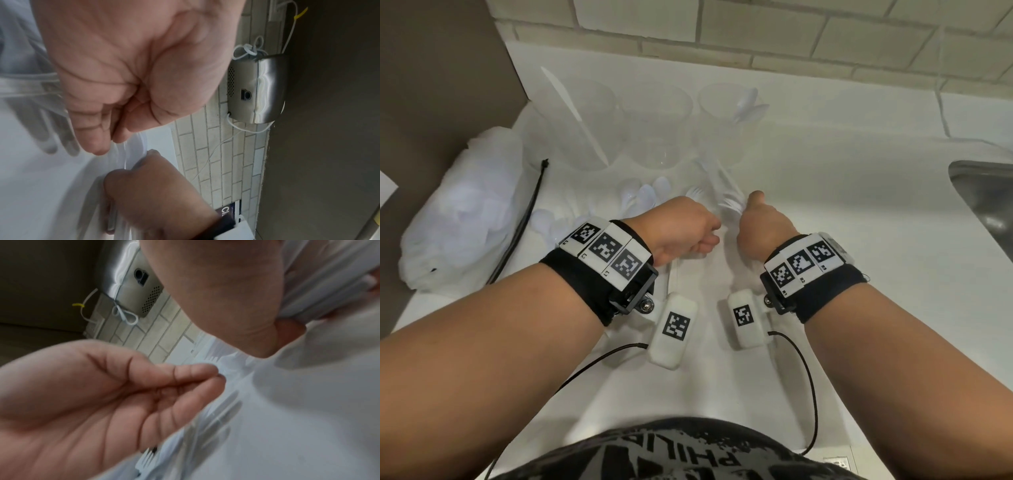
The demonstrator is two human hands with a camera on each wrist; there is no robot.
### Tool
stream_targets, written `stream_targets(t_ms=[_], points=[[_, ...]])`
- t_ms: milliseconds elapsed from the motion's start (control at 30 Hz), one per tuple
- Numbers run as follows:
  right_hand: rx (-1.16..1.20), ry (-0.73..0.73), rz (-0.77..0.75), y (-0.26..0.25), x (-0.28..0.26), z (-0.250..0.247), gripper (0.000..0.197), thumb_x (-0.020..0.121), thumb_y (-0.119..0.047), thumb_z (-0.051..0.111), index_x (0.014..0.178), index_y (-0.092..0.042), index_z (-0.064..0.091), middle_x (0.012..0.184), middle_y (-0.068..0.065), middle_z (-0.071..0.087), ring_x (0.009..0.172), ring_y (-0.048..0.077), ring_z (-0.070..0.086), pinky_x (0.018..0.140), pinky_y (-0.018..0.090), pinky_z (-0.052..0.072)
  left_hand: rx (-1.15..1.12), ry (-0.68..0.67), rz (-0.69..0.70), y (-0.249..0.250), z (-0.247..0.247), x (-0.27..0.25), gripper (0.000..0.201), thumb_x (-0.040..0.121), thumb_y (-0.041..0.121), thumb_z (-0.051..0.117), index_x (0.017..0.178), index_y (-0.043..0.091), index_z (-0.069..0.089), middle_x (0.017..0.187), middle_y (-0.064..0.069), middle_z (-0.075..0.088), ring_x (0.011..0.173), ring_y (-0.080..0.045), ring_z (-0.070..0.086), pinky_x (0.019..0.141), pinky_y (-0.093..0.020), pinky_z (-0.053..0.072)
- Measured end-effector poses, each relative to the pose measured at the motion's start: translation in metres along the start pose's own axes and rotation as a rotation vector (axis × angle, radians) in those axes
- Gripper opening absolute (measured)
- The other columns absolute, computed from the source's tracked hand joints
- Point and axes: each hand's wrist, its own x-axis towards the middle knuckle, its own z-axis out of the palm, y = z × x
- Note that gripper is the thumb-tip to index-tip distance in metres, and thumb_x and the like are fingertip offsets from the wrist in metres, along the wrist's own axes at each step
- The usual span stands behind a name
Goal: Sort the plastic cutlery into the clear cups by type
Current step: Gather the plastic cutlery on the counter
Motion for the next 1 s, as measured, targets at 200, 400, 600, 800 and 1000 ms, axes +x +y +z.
stream_targets(t_ms=[200,400,600,800,1000], points=[[0.304,-0.067,-0.153,0.009,-0.001,-0.024,0.039,0.091,-0.007,0.048,0.126,-0.003,0.032,0.083,0.007,0.054,0.065,0.016,0.053,0.053,0.026,0.042,-0.211,0.022,0.005,-0.006,-0.007,0.0,0.013,0.096,0.002,0.047,0.105,-0.001,0.058,0.118,-0.019,0.056,0.11,-0.031,0.06,0.096,-0.037,0.05],[1.028,0.048,-0.373,-0.02,-0.006,-0.057,0.029,0.083,-0.002,0.049,0.108,-0.016,0.044,0.079,0.009,0.054,0.06,0.023,0.052,0.056,0.034,0.05,-0.476,-0.128,-0.14,-0.002,-0.001,-0.001,0.043,0.099,0.04,0.044,0.115,0.0,0.05,0.113,-0.021,0.055,0.092,-0.034,0.061,0.086,-0.044,0.051],[1.453,0.011,-0.618,-0.061,-0.014,-0.066,0.036,0.072,0.006,0.04,0.105,-0.008,0.044,0.07,0.006,0.05,0.054,0.021,0.045,0.053,0.033,0.044,-0.578,-0.311,-0.248,-0.009,-0.009,-0.001,0.075,0.094,0.064,0.027,0.128,0.002,0.05,0.115,-0.024,0.063,0.109,-0.04,0.059,0.098,-0.054,0.044],[1.507,-0.025,-0.685,-0.086,-0.017,-0.056,0.042,0.072,0.011,0.043,0.111,-0.001,0.049,0.073,0.008,0.054,0.061,0.025,0.055,0.064,0.033,0.051,-0.84,-0.236,-0.212,-0.014,-0.032,-0.002,0.076,0.095,0.059,0.034,0.136,-0.004,0.046,0.131,-0.029,0.054,0.112,-0.043,0.059,0.108,-0.051,0.038],[1.393,-0.084,-0.596,-0.094,-0.023,-0.042,0.04,0.068,0.002,0.05,0.073,-0.033,0.07,0.069,0.005,0.058,0.068,0.027,0.058,0.07,0.045,0.049,-0.865,-0.091,-0.013,-0.004,-0.045,-0.006,0.036,0.101,0.03,0.035,0.114,0.007,0.06,0.112,-0.018,0.066,0.101,-0.036,0.063,0.093,-0.052,0.049]])
